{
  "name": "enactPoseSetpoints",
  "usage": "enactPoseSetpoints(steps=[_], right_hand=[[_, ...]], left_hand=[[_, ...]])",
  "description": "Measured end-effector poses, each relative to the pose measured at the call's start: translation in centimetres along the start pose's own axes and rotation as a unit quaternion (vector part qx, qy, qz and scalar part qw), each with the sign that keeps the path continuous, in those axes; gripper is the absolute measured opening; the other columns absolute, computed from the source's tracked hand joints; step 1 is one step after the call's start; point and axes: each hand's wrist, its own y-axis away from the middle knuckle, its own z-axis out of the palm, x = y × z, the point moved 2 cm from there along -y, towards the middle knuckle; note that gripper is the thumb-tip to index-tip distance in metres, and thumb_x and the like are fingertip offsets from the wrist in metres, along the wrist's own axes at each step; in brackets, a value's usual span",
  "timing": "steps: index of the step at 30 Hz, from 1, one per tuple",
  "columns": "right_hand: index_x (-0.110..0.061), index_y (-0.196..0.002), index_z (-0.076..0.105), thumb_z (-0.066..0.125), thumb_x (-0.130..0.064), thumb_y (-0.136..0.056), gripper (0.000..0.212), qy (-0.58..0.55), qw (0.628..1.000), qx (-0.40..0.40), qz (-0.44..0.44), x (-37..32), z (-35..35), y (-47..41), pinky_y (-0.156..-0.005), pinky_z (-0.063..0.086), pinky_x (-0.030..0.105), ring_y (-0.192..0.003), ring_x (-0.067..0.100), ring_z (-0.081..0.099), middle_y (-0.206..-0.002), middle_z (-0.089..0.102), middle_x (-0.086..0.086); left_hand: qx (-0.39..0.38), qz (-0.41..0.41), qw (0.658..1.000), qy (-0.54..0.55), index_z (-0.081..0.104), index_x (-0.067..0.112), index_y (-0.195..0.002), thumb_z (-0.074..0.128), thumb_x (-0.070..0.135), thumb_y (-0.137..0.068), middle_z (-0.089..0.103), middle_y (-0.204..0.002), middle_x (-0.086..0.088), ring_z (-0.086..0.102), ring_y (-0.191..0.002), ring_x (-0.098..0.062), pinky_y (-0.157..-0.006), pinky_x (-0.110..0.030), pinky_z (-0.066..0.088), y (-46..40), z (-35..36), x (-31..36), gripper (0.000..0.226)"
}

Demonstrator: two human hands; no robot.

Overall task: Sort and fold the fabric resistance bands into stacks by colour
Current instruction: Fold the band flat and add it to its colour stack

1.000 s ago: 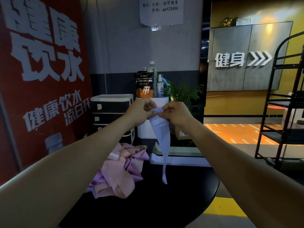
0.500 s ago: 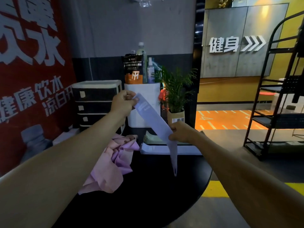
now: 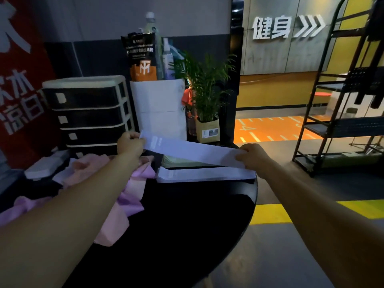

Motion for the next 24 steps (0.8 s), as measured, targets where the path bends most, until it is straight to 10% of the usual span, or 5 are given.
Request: enactPoseSetpoints(steps=[6, 10, 13, 24], right_hand=[[0.014, -0.094, 0.063, 0.064, -0.007, -0.083, 0.024, 0.005, 0.991, 0.123, 0.044, 2.7, -1.0, -1.5, -0.083, 0.048, 0.05, -0.096, 0.045, 0.059, -0.099, 0.063, 0.032], [0.016, -0.097, 0.062, 0.063, -0.002, -0.081, 0.024, 0.042, 0.99, 0.129, 0.042, 3.5, -0.5, -1.9, -0.084, 0.046, 0.051, -0.101, 0.045, 0.056, -0.104, 0.061, 0.034], [0.009, -0.1, 0.064, 0.062, -0.006, -0.084, 0.021, 0.046, 0.991, 0.118, 0.042, 3.8, 0.1, -2.0, -0.079, 0.046, 0.042, -0.102, 0.04, 0.057, -0.107, 0.063, 0.028], [-0.003, -0.119, 0.054, 0.056, -0.007, -0.087, 0.033, 0.176, 0.973, 0.147, 0.003, 4.4, 2.0, -1.8, -0.088, 0.036, 0.04, -0.111, 0.038, 0.04, -0.119, 0.048, 0.02]], left_hand=[[-0.033, 0.001, 0.992, -0.121, 0.052, 0.015, -0.065, 0.06, -0.004, -0.079, 0.057, -0.091, -0.011, 0.058, -0.087, -0.027, -0.082, -0.044, 0.055, -1.0, 2.5, -3.8, 0.025], [-0.058, 0.047, 0.966, -0.246, 0.055, 0.015, -0.068, 0.061, 0.0, -0.078, 0.064, -0.088, -0.011, 0.06, -0.074, -0.027, -0.056, -0.022, 0.053, -0.8, 3.3, -5.0, 0.018], [-0.067, 0.067, 0.949, -0.299, 0.055, 0.012, -0.078, 0.062, 0.002, -0.079, 0.066, -0.097, -0.016, 0.061, -0.093, -0.032, -0.08, -0.033, 0.047, -0.6, 3.4, -5.7, 0.012], [-0.082, 0.147, 0.92, -0.355, 0.057, 0.009, -0.085, 0.062, 0.004, -0.08, 0.064, -0.099, -0.015, 0.06, -0.093, -0.03, -0.077, -0.029, 0.041, -0.2, 3.2, -7.5, 0.009]])
